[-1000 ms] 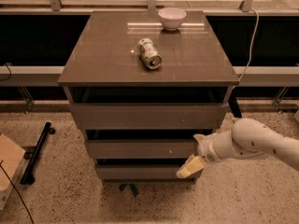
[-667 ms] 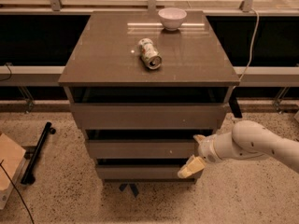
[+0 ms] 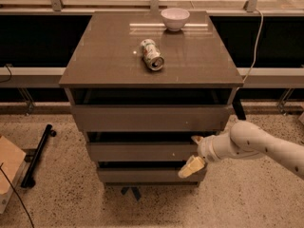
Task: Open middle drawer
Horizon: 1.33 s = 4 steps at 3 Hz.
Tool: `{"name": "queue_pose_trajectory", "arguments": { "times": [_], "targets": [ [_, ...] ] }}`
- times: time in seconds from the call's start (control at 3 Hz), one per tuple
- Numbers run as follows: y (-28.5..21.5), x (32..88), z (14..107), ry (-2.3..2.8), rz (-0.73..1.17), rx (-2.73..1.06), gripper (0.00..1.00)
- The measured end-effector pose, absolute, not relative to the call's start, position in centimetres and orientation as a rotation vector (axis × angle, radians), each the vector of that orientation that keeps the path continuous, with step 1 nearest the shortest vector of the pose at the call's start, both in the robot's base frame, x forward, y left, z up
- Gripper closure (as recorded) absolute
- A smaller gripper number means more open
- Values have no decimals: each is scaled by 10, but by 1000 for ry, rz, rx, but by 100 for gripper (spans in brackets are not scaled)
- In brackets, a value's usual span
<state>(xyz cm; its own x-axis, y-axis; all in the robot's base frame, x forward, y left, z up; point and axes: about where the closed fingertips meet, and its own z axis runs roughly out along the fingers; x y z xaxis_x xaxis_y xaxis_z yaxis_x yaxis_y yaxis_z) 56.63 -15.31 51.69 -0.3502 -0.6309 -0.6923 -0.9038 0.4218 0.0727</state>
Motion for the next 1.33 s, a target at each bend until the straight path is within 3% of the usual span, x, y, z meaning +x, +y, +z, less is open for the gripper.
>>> {"name": "queue_pose_trajectory", "arguments": {
  "times": [0.33,1.33],
  "targets": [
    [-156,597,493,2077,654,-1260,0],
    [-146,602,473,2079,662,-1210,0]
  ]
}}
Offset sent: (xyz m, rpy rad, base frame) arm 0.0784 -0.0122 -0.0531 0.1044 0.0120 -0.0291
